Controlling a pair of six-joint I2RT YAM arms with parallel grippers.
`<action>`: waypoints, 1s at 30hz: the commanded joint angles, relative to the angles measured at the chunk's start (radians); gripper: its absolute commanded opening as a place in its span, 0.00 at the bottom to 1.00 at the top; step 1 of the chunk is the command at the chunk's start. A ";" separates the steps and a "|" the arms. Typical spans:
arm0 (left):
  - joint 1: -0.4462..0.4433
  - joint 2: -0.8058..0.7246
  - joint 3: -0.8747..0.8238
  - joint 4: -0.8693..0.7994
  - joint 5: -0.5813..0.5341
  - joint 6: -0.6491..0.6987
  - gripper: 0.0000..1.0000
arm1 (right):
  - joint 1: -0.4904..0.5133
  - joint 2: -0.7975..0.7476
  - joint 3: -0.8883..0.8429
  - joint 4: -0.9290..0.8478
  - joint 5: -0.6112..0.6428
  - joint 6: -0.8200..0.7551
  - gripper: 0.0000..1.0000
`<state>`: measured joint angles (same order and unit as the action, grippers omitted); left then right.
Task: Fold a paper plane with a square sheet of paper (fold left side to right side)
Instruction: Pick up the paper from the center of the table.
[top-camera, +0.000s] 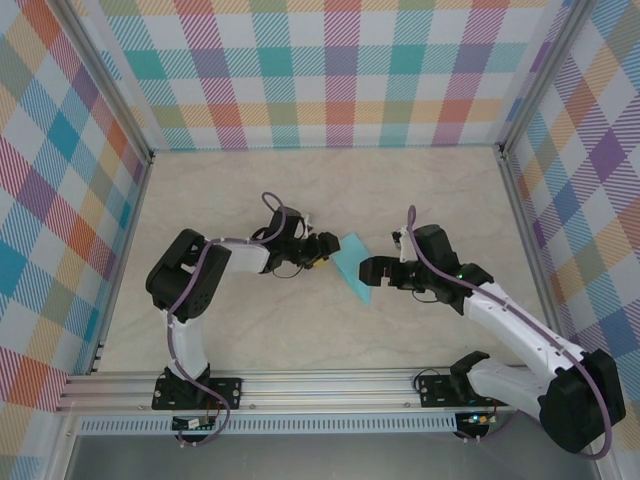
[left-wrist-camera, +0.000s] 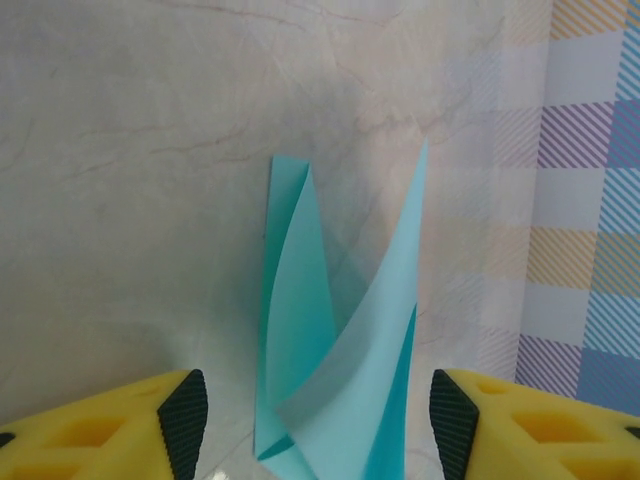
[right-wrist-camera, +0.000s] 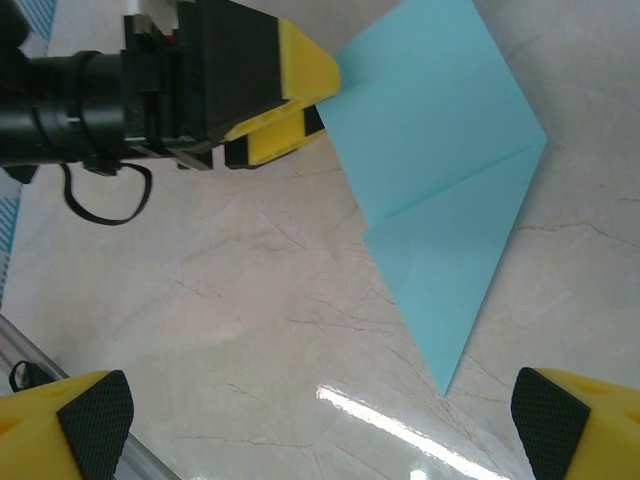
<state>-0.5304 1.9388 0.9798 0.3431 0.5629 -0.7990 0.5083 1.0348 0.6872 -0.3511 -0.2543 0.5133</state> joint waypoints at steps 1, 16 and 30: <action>-0.014 0.039 0.039 0.080 0.043 -0.023 0.56 | -0.026 -0.035 -0.030 0.043 -0.069 0.004 1.00; 0.028 -0.016 -0.041 0.083 0.126 0.118 0.00 | -0.258 0.096 -0.084 0.204 -0.341 -0.071 1.00; 0.049 -0.278 -0.186 -0.001 0.320 0.421 0.00 | -0.258 0.459 0.035 0.453 -0.674 -0.243 0.90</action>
<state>-0.4881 1.6798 0.8131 0.3664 0.8104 -0.4694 0.2543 1.4506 0.6857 0.0078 -0.7990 0.3347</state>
